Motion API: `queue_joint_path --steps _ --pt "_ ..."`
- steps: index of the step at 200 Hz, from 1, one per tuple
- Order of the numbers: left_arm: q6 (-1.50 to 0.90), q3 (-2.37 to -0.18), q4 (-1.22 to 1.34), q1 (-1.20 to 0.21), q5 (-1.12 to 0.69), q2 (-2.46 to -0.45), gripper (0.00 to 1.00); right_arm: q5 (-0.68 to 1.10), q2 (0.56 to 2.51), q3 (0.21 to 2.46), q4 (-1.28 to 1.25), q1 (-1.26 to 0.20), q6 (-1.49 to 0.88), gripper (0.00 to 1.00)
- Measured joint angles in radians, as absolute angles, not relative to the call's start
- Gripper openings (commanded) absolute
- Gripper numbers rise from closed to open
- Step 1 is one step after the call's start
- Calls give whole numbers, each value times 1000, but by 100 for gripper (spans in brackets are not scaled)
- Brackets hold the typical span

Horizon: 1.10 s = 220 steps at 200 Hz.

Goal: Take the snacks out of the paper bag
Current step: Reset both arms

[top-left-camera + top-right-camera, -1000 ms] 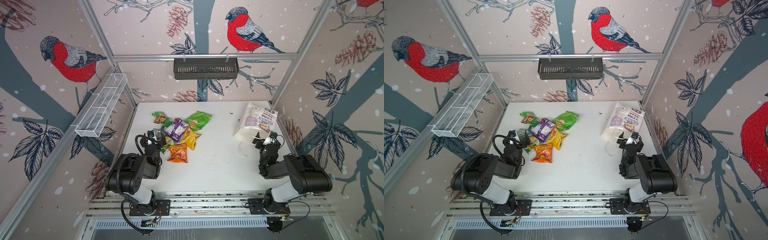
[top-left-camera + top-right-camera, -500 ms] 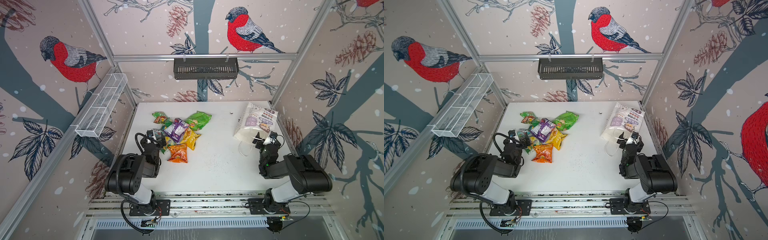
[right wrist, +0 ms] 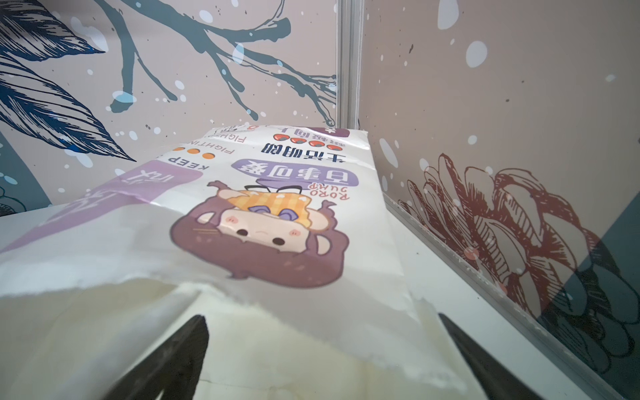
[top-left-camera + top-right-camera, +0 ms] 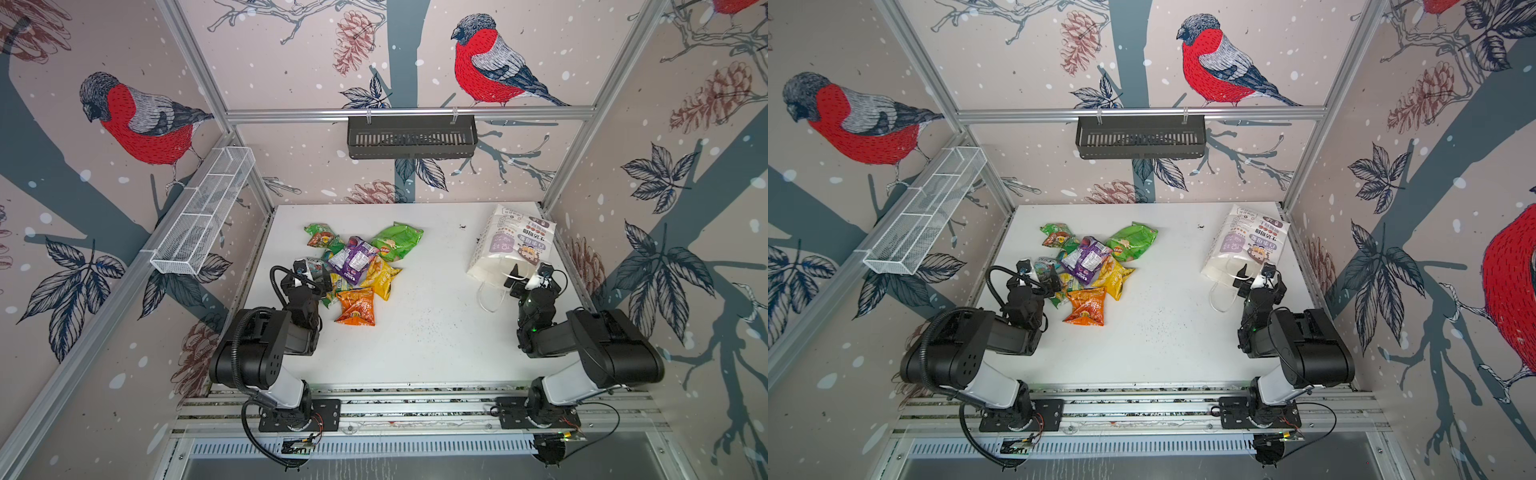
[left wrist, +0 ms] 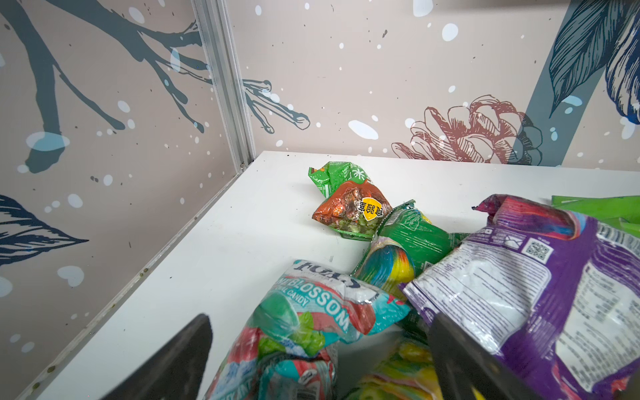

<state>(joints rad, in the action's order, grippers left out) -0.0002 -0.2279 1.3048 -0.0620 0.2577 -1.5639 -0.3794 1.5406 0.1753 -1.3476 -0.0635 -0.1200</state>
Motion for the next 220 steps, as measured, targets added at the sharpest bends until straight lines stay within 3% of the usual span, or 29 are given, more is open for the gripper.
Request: queue_joint_path --steps 220 --pt "0 -228 1304 -62 258 -1564 97 -381 1541 175 -1348 -64 -106 100"
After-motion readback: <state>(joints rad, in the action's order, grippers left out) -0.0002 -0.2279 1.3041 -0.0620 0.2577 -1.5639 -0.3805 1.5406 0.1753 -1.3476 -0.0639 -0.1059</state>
